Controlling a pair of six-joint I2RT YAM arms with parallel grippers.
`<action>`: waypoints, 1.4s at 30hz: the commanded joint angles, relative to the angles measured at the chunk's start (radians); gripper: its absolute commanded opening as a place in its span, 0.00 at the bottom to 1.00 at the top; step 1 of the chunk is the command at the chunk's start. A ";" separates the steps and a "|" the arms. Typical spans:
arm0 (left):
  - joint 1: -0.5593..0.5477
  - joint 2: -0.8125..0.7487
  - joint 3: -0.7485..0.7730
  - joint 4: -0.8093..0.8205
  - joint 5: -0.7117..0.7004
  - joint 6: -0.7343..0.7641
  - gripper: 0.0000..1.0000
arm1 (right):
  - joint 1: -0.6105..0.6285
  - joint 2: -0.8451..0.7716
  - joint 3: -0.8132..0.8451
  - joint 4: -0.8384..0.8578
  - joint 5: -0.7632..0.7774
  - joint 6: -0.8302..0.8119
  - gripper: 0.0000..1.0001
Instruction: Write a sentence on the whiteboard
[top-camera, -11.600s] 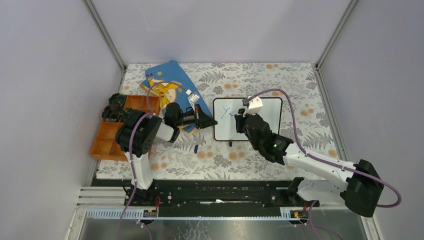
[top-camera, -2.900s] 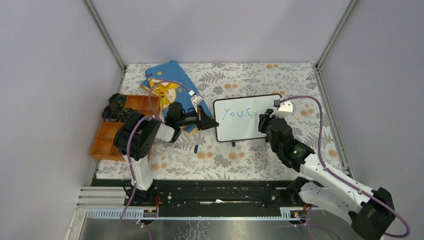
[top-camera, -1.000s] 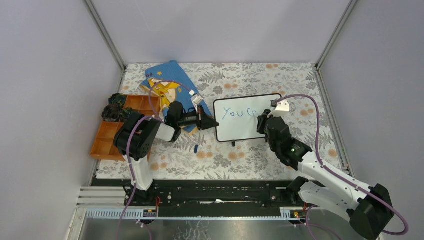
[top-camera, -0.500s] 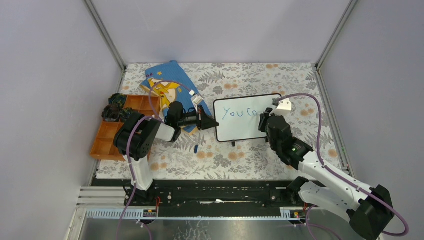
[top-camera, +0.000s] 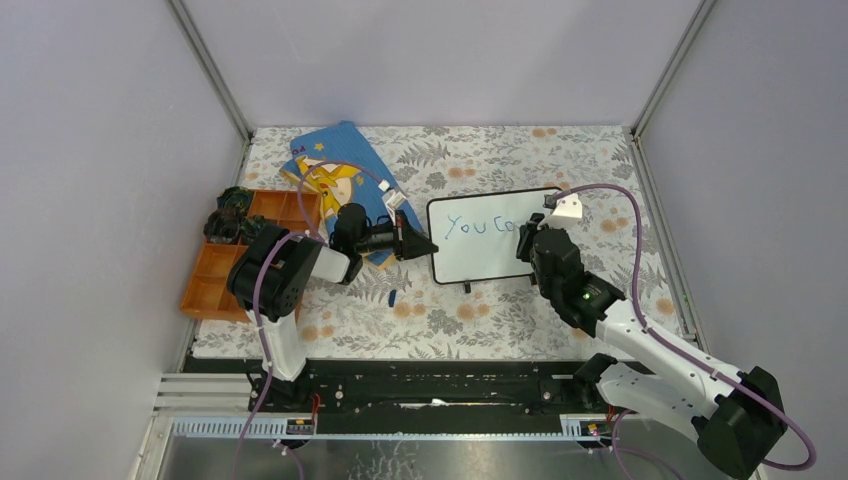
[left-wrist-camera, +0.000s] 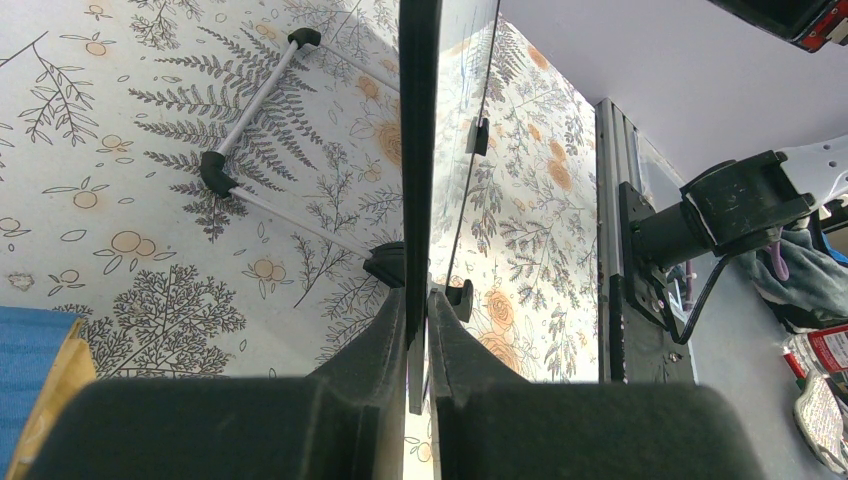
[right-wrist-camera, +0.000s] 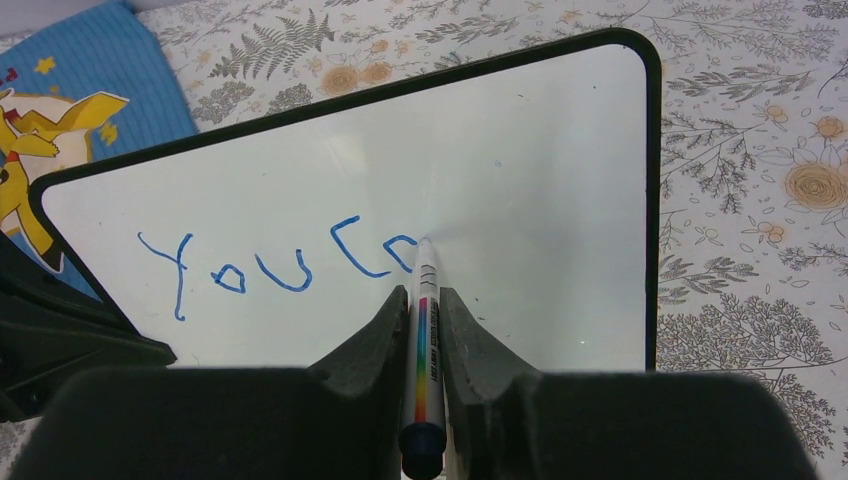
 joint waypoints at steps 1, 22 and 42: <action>-0.015 0.003 -0.003 -0.097 -0.016 0.052 0.00 | -0.010 -0.009 0.016 0.034 0.004 0.006 0.00; -0.016 0.000 -0.003 -0.106 -0.019 0.058 0.00 | -0.010 -0.102 -0.031 -0.002 0.018 0.031 0.00; -0.021 -0.002 0.001 -0.123 -0.019 0.071 0.00 | -0.051 -0.055 0.028 0.076 -0.044 0.047 0.00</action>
